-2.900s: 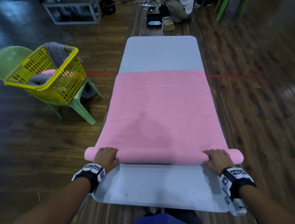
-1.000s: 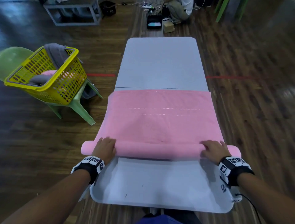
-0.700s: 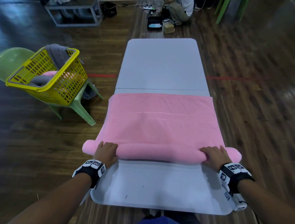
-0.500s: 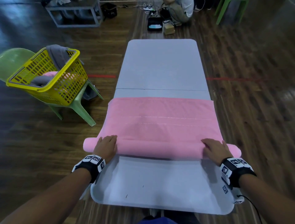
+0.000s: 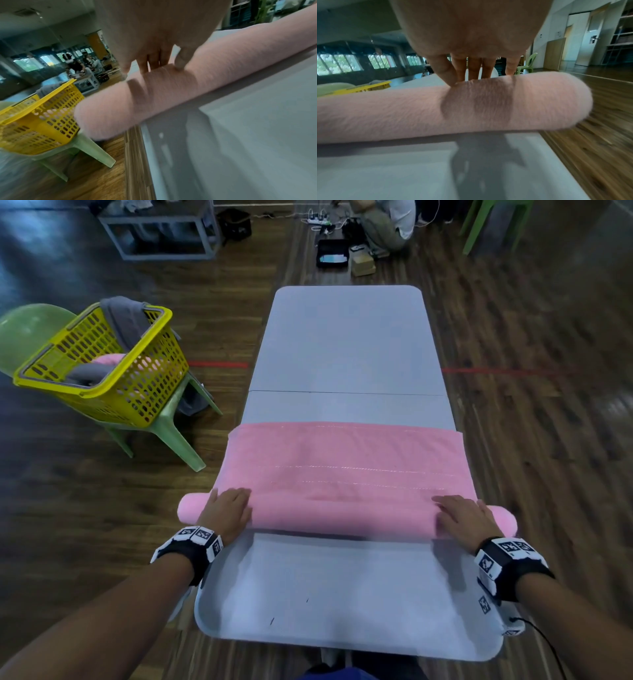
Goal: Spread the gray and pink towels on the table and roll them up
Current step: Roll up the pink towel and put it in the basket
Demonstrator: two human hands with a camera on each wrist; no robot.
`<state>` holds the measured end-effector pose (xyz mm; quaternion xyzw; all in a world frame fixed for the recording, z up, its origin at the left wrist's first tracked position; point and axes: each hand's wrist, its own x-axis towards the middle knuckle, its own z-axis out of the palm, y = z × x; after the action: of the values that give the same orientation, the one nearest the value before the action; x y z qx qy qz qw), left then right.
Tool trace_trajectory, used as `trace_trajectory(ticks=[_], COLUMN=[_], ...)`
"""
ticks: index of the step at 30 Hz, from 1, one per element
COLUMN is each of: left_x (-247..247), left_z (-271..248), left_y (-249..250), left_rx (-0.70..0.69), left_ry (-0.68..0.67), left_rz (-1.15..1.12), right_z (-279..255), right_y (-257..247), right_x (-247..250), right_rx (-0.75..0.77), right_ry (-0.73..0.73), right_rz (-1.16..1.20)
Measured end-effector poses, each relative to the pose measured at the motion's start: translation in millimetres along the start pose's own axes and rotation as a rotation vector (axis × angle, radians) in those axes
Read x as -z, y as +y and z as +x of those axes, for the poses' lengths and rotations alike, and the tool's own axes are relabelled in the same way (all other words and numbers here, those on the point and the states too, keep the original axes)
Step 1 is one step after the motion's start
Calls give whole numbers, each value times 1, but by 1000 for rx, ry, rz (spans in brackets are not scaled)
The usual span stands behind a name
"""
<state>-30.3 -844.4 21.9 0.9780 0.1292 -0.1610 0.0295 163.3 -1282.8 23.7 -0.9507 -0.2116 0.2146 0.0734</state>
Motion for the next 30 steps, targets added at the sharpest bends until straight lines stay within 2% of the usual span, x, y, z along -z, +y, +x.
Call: trace_trajectory(ticks=[3,6,10,14,16,19,22,24,26,30], left_x=[-4,-13,-4,-1,-3,-7,1,6,7,1], left_z=[-5,-13,-8,-1,-4,-11,-9,-6,-3,-7], left_y=[2,3,4,1,2,4,6,8,10,8], left_rx=[-28,-23,-11,-41,-63,-73,-64,-52,-30,-67], left_ry=[-50,-112,-117,63,26,-43,-104,-59,17,-69], left_rz=[-4,99,92,-49,-43,51,97,37,-34,34], right_z=[-6,-16,-8,2,-4,-16,-12,-1,8,2], right_y=[-2,-1,-2,-6,-7,-3,-4,-7,-8,-11], right_x=[-11,-23,-7,-1,-11,-25,-13,-2,1,-10], right_rx=[8,33,-15,-19,-12,16,14,-6,4,43], right_ry=[-60,-80,-168,7,-33,-70,-113,-104,-30,-40], right_rz=[-1,-141,-181,-37,6,-98,-187,-141,-52,-78])
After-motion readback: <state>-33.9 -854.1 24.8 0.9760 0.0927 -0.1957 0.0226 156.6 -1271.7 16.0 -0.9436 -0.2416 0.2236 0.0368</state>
